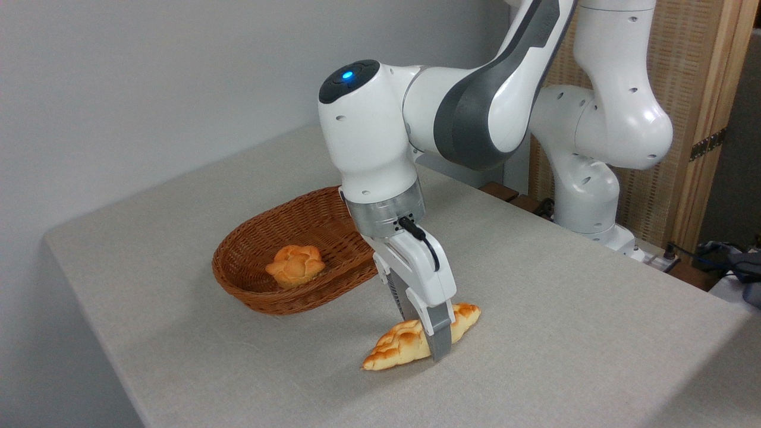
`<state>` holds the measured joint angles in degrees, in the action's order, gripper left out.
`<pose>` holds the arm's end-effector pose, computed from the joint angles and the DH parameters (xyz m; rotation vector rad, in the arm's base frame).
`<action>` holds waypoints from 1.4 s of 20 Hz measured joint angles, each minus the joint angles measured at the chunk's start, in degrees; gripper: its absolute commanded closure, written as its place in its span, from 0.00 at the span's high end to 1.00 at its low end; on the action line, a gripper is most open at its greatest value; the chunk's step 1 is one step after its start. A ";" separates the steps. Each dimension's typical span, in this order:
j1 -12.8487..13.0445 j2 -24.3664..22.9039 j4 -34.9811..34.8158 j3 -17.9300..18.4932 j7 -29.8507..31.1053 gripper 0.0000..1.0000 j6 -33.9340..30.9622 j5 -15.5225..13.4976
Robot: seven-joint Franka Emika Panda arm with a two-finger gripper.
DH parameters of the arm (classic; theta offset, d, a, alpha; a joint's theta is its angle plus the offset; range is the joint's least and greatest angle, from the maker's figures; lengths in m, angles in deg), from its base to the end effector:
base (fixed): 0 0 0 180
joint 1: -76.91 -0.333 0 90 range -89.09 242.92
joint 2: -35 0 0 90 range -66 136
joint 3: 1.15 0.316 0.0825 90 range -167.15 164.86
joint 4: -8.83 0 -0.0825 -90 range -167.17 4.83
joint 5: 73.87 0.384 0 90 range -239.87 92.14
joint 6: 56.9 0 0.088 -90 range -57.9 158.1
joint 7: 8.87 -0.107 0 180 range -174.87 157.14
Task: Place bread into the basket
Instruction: 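Carry the held bread roll over the wicker basket and lower it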
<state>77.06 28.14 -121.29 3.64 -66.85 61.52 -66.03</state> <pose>0.4873 0.0471 0.4011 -2.7076 1.4832 0.1978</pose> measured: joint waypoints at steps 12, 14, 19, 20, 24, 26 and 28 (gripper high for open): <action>0.19 0.00 -0.02 0.00 0.00 0.35 -0.17 -0.10; 0.27 -0.03 0.08 -0.02 0.00 0.36 -0.54 -0.10; 0.66 -0.08 6.47 -0.19 -0.02 0.35 -10.24 -3.13; 0.97 -0.12 8.40 -0.32 -0.02 0.36 -12.14 -4.80; 1.66 -0.24 14.97 -2.68 0.17 0.35 -19.17 -10.99; 1.74 -0.26 16.40 -4.93 1.94 0.35 -20.42 -14.80; 1.79 -0.25 16.76 -8.27 5.61 0.35 -20.59 -16.80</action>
<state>78.85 27.88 -104.53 -4.62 -61.24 40.93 -82.83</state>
